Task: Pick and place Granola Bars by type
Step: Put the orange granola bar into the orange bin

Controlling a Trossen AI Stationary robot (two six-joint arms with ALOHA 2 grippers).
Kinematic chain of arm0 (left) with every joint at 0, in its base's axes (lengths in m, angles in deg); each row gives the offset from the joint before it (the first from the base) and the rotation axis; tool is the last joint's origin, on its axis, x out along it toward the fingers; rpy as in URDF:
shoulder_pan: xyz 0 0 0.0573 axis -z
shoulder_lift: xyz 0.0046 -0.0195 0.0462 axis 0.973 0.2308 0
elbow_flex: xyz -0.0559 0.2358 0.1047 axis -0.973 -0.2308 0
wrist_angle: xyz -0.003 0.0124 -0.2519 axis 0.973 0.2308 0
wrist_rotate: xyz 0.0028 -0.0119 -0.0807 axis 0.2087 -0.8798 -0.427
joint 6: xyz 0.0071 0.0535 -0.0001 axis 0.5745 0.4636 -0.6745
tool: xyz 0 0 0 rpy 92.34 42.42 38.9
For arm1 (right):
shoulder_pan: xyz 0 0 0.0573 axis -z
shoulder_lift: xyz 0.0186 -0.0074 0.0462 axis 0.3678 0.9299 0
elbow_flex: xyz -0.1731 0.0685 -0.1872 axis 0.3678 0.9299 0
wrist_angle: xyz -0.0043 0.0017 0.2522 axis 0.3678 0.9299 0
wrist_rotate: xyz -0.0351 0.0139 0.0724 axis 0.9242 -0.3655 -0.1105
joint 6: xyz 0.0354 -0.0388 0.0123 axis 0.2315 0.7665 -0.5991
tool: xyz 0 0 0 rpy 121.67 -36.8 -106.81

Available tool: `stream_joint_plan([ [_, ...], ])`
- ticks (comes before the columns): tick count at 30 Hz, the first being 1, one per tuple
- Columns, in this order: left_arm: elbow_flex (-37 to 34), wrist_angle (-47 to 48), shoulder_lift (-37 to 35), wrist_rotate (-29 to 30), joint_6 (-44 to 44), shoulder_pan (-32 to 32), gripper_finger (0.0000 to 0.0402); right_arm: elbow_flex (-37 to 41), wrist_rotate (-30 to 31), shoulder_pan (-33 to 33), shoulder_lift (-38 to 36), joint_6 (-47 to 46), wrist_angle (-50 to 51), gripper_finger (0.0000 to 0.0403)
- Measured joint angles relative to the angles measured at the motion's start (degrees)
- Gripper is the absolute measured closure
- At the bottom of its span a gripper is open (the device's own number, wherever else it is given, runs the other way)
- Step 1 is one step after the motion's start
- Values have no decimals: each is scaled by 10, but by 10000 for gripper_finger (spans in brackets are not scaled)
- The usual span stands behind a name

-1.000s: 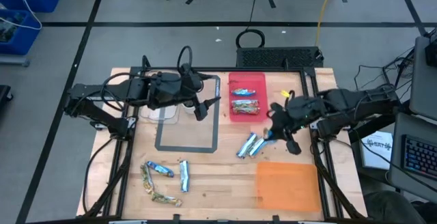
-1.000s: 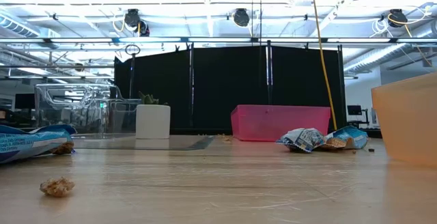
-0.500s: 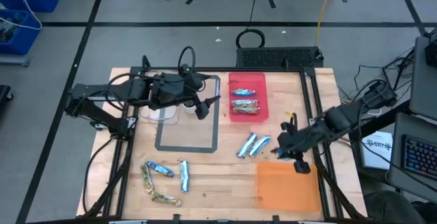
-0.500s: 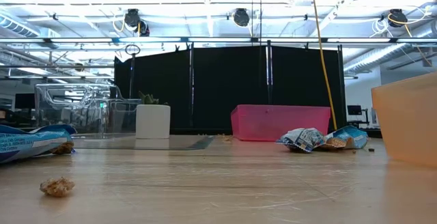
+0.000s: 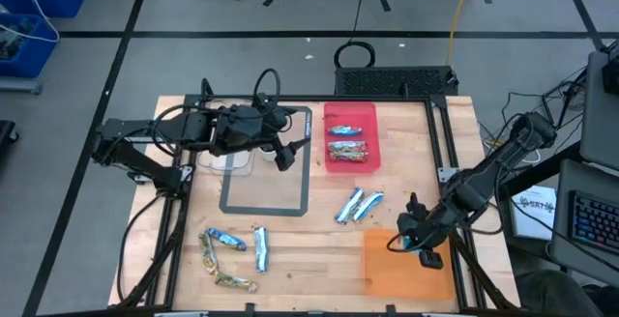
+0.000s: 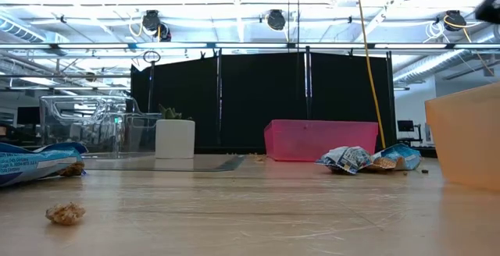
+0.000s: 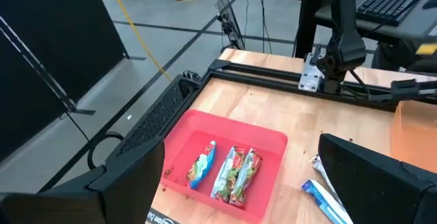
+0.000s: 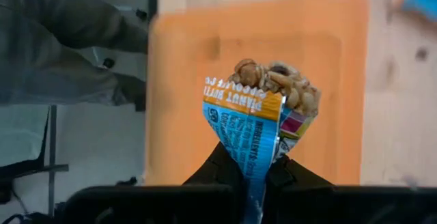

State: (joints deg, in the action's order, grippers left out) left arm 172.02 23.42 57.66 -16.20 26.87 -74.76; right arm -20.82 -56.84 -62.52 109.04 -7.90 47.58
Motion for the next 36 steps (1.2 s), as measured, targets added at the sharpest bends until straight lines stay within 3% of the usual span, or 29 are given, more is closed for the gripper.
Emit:
stream_joint_plan([
  [10,0,0,0,0,-1,0,11,75,-38,-4,17,-68,0,402],
  [21,0,0,0,-1,-27,0,11,79,-53,-4,112,-28,-42,402],
  [24,1,37,0,-7,-46,3,11,79,-54,-4,131,-22,-47,402],
  [31,1,210,0,-73,-218,27,11,79,-54,-4,153,-20,-48,371],
  [36,1,307,0,-54,-353,62,11,79,-54,-4,153,-25,-46,334],
])
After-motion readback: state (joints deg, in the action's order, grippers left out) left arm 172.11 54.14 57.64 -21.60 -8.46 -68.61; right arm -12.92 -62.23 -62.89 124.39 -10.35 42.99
